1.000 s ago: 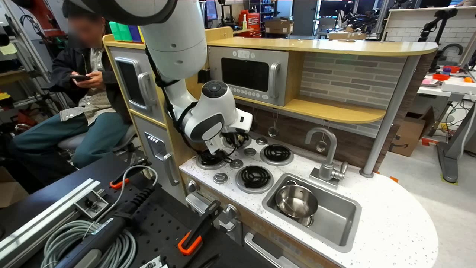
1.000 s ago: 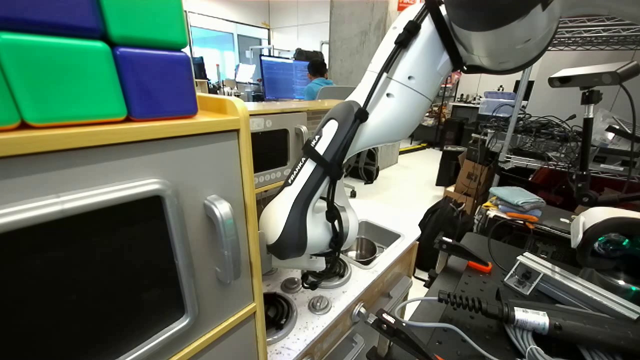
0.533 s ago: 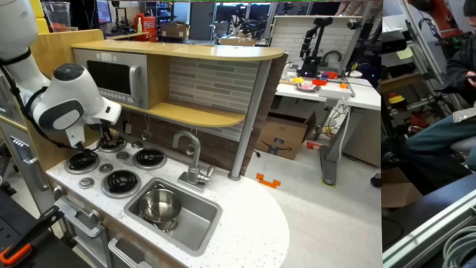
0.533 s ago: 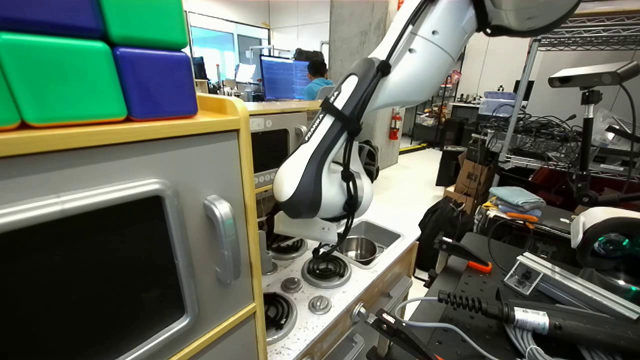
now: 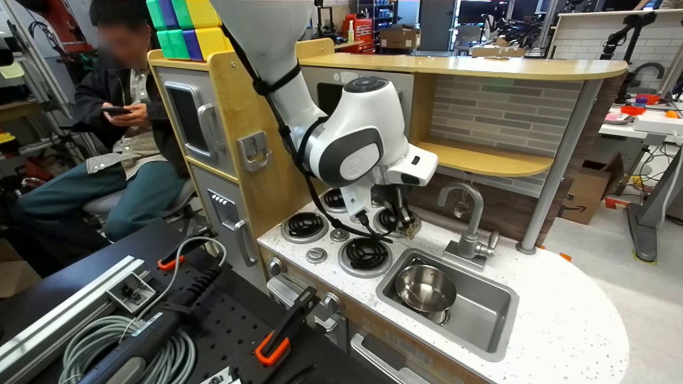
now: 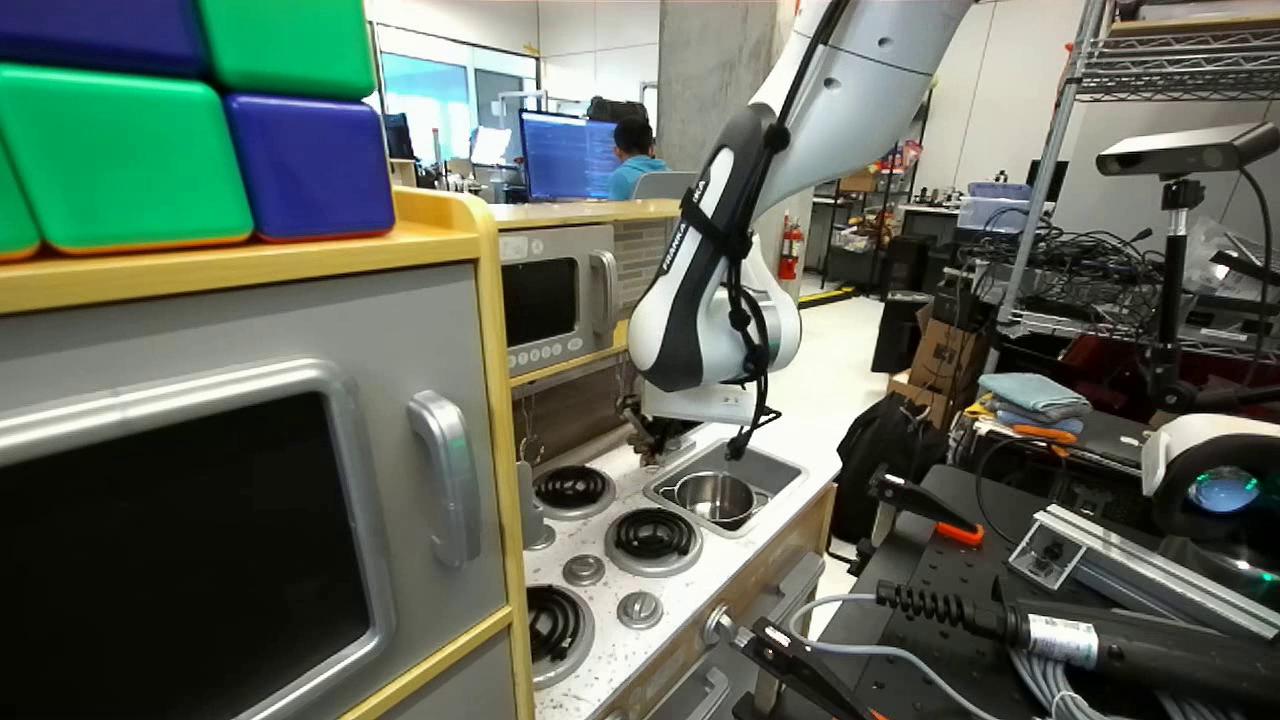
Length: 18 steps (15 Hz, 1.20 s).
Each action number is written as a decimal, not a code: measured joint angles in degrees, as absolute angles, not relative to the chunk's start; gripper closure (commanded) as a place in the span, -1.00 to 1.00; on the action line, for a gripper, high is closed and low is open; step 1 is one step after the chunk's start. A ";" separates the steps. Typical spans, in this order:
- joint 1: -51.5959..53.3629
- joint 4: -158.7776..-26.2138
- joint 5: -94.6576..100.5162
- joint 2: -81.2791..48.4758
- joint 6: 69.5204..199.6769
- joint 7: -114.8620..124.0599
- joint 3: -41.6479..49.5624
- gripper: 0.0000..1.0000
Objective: Pick up the object from the stove and put it in the pot
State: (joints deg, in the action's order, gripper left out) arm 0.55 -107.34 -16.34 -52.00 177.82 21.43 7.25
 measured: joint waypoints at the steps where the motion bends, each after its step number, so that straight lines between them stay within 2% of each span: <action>1: 3.14 -106.81 -16.42 -52.45 175.26 24.08 10.89 0.98; 5: 11.19 -103.91 -16.25 -55.68 163.88 34.96 20.22 0.98; 12: 13.10 -99.10 -11.62 -59.84 154.28 47.02 22.82 0.98; 13: 13.09 -98.66 -10.61 -60.20 153.75 48.35 23.06 0.44; 14: 13.09 -98.37 -9.74 -60.48 153.37 49.51 23.27 0.41; 18: 13.12 -98.08 -6.46 -60.34 150.00 51.74 23.06 -0.14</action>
